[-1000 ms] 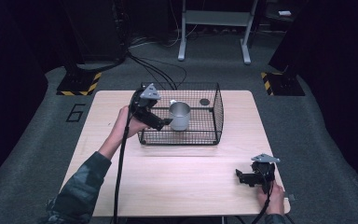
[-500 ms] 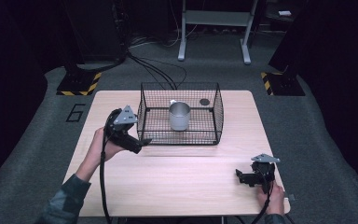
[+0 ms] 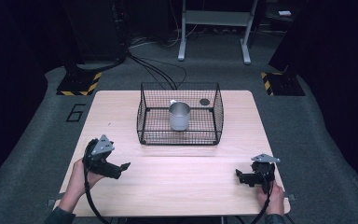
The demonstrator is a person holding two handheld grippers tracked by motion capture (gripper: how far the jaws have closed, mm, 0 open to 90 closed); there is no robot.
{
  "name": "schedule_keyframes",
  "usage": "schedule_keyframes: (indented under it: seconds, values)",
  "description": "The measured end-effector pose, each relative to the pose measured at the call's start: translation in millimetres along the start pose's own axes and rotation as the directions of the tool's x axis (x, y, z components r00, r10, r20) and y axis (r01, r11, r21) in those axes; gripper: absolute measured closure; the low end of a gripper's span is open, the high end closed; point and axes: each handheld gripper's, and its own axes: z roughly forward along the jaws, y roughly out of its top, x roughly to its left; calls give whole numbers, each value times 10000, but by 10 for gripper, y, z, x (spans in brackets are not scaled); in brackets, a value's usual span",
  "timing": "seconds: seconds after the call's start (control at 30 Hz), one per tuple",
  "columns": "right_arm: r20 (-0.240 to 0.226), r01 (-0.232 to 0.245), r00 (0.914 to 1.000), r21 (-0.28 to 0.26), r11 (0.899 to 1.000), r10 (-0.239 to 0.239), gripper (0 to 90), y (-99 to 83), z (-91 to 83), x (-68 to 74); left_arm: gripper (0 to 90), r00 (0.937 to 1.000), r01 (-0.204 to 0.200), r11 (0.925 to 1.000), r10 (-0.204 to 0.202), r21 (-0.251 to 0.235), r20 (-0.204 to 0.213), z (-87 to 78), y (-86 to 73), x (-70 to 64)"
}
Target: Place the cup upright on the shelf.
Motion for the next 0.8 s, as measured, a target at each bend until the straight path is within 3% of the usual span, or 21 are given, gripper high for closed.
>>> schedule_keyframes:
  seconds: [0.17,0.27,0.37,0.53,0.7,0.8]
  values:
    - [0,0,10000,2,10000,0,0,0,0,0,0,9963,766,9965,-753,327,-409,102,-416,80]
    - [-1,2,10000,2,10000,-2,0,0,0,0,0,9905,1293,9906,-1269,455,-522,187,-642,137]
    - [1,0,10000,1,10000,0,0,0,0,0,0,9793,1887,9807,-1841,503,-844,303,-839,190]
    - [-2,-2,10000,1,10000,2,0,0,0,0,0,9738,2107,9738,-2015,850,-1056,400,-997,271]
    - [-1,-5,10000,2,10000,5,0,0,0,0,0,9626,2465,9682,-2394,429,-1271,446,-1095,288]
    - [-1,0,10000,5,10000,0,0,0,0,0,0,9628,2478,9674,-2398,526,-1247,436,-1096,304]
